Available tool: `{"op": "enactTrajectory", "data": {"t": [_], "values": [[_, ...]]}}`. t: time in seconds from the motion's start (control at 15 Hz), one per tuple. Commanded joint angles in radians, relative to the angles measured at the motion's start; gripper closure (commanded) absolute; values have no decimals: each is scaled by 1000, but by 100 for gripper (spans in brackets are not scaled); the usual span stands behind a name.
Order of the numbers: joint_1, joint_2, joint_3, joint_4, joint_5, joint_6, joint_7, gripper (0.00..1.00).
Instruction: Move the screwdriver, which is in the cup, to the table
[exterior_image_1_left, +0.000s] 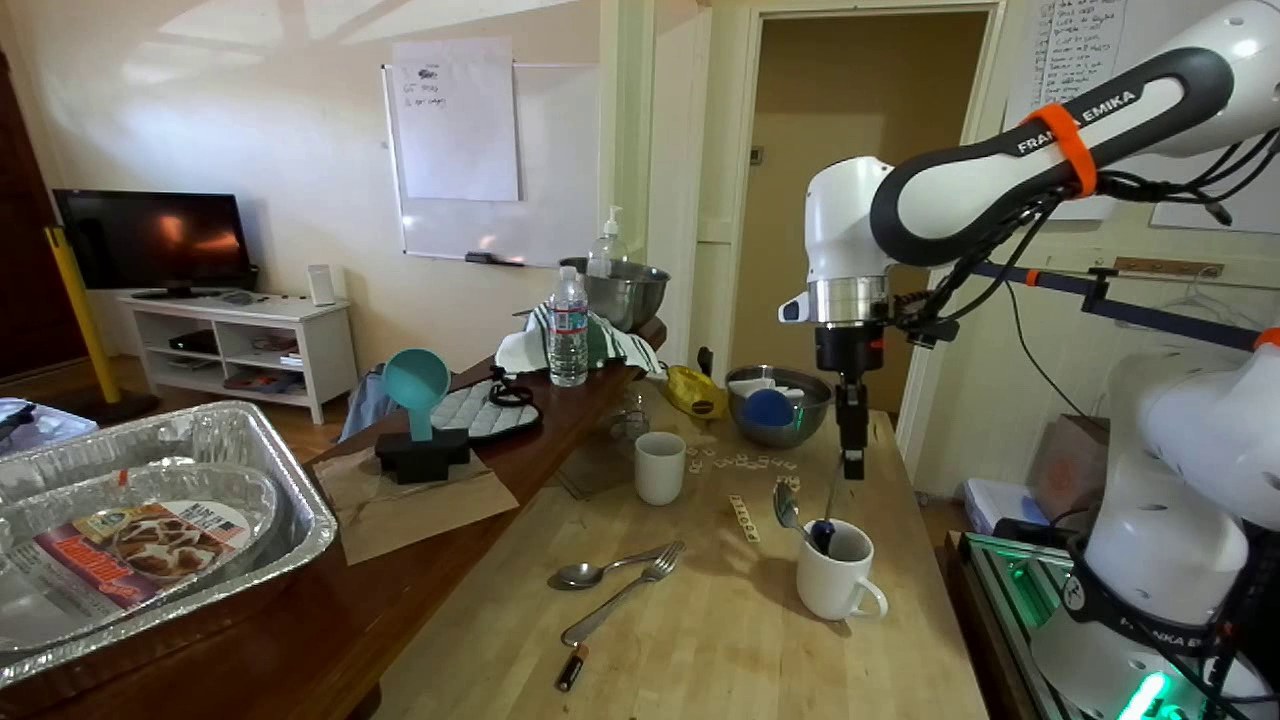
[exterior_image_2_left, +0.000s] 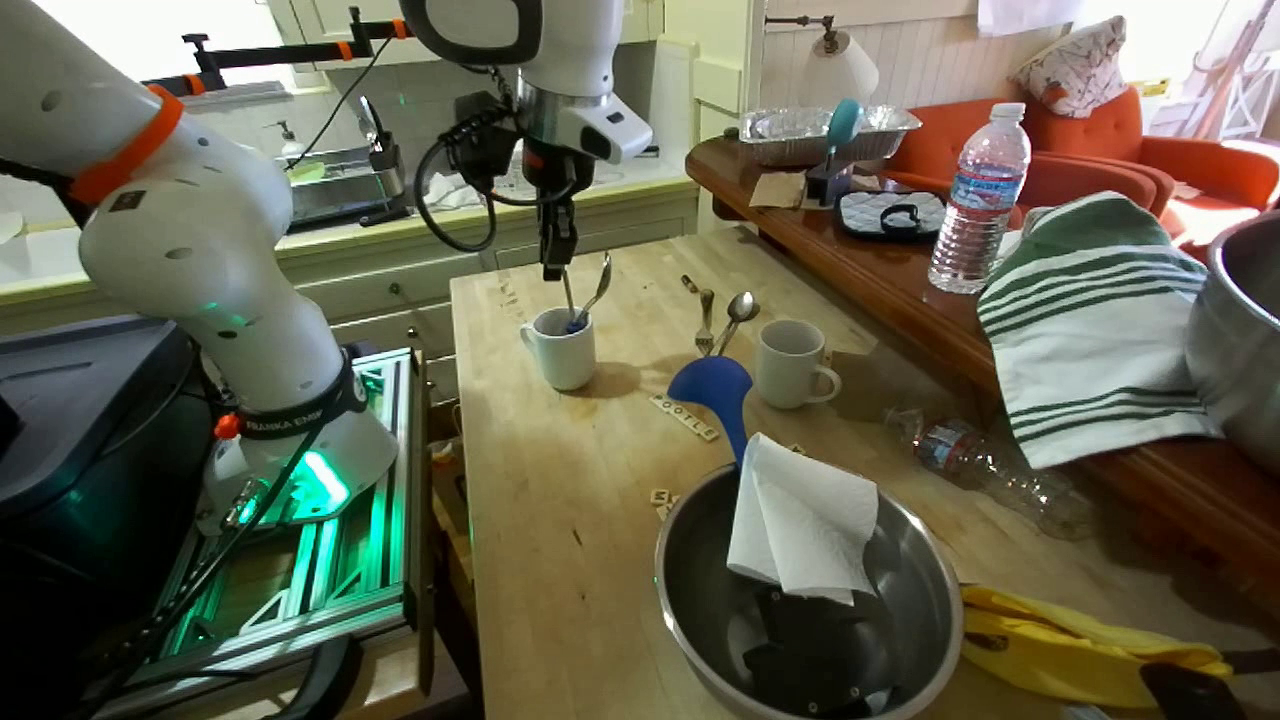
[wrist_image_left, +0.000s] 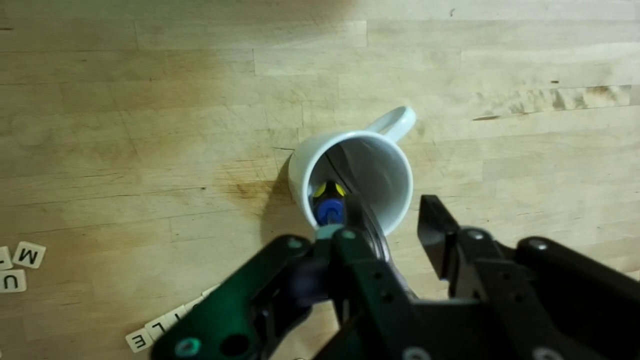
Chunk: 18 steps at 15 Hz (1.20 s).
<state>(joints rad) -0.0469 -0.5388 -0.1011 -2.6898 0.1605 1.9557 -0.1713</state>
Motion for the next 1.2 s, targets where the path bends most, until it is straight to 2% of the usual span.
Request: {"op": "enactTrajectory", "data": {"t": [0.0, 0.2, 0.6, 0.8, 0.87, 1.0, 1.13], "values": [[-5, -48, 29, 23, -51, -100, 53, 72], [-11, -51, 40, 31, -88, -138, 81, 77], [-22, -68, 49, 28, -149, -175, 128, 72], [-25, -67, 38, 8, -166, -121, 120, 65], [-23, -66, 31, 0, -159, -92, 111, 70], [-23, -66, 29, -16, -152, -35, 110, 66], [-21, -69, 28, -35, -146, 24, 108, 70]]}}
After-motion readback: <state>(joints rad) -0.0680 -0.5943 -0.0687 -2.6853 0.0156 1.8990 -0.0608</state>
